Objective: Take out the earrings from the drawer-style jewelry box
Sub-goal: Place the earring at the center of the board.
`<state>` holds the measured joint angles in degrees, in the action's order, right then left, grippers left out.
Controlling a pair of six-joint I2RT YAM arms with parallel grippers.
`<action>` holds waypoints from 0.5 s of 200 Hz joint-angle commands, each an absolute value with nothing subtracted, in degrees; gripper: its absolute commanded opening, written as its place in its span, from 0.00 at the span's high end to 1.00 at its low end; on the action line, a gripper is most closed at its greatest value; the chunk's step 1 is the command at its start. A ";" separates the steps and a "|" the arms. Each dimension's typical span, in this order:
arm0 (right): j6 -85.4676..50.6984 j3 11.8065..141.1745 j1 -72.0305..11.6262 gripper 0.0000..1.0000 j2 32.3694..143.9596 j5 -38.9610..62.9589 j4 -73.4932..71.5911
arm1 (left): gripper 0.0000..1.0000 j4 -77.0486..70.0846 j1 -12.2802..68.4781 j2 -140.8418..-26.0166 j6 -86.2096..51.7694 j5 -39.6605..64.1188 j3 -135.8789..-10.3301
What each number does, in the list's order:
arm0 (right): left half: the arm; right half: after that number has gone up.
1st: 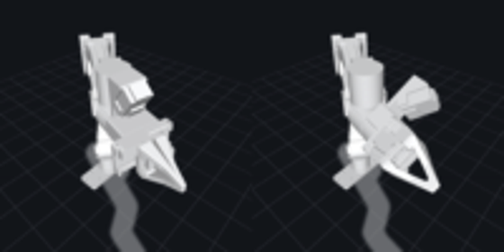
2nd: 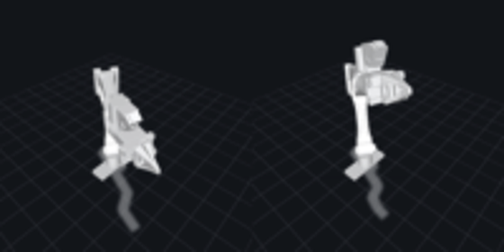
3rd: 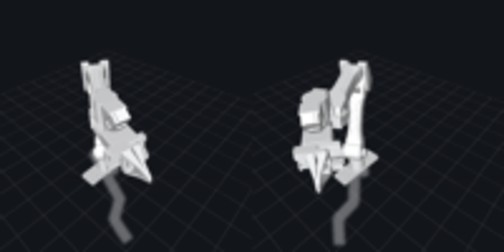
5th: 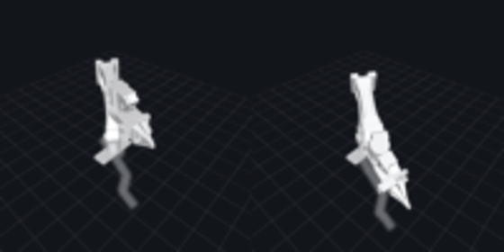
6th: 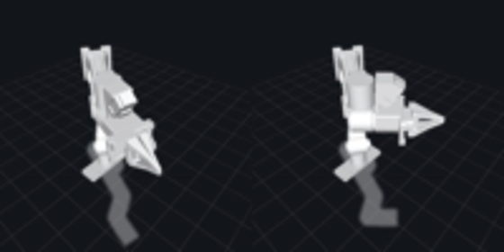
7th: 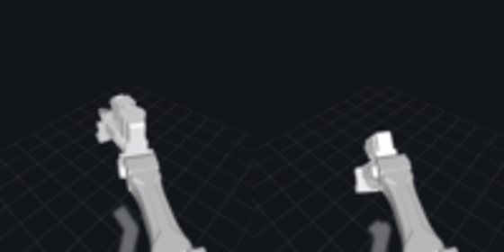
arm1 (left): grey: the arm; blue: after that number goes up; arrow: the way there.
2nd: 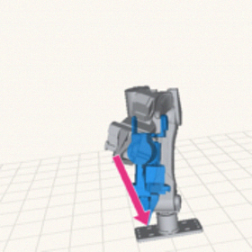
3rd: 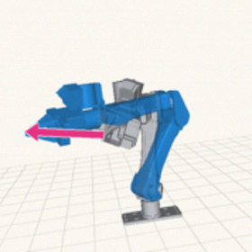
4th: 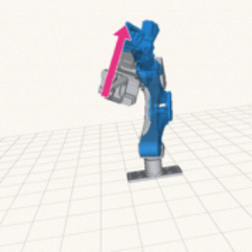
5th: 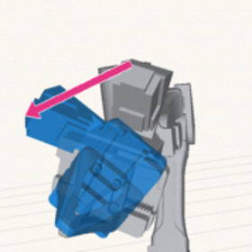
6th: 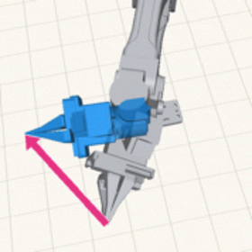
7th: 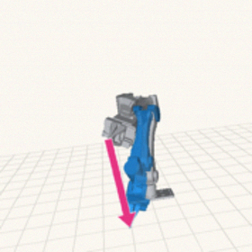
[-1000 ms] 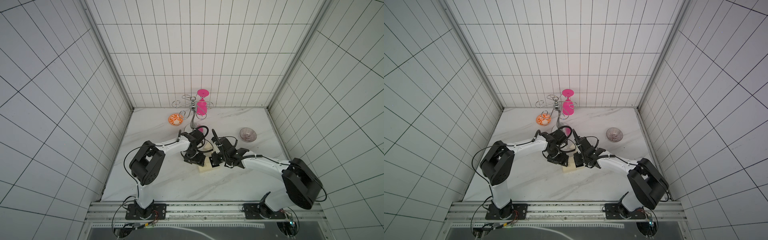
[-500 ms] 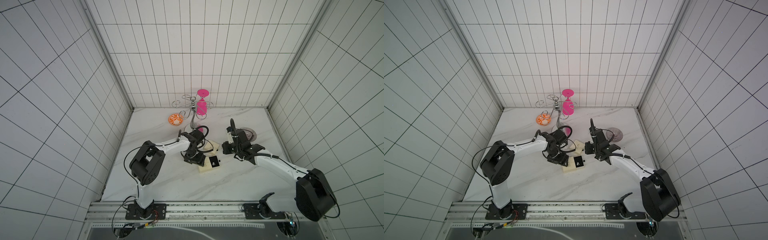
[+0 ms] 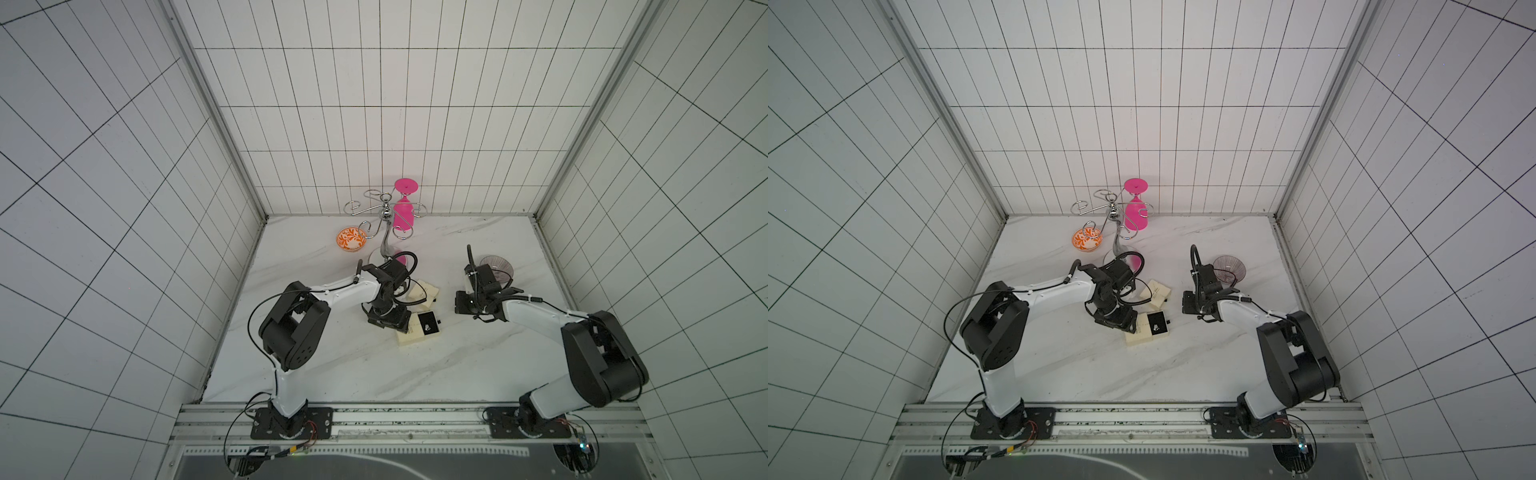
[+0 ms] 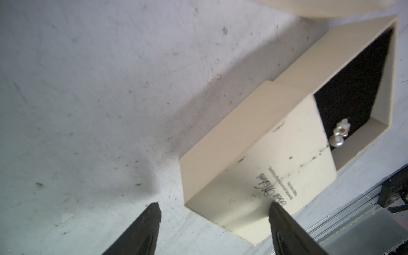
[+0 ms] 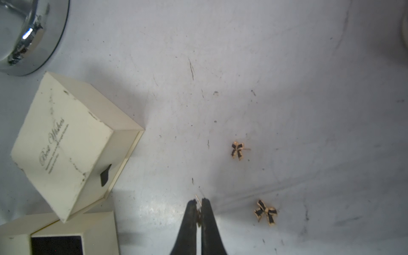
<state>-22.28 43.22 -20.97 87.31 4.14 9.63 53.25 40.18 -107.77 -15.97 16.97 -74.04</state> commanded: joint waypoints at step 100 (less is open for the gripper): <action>-18.41 43.68 -27.95 0.69 76.19 7.84 14.54 | 0.23 51.65 40.61 -110.35 -15.13 13.97 -74.16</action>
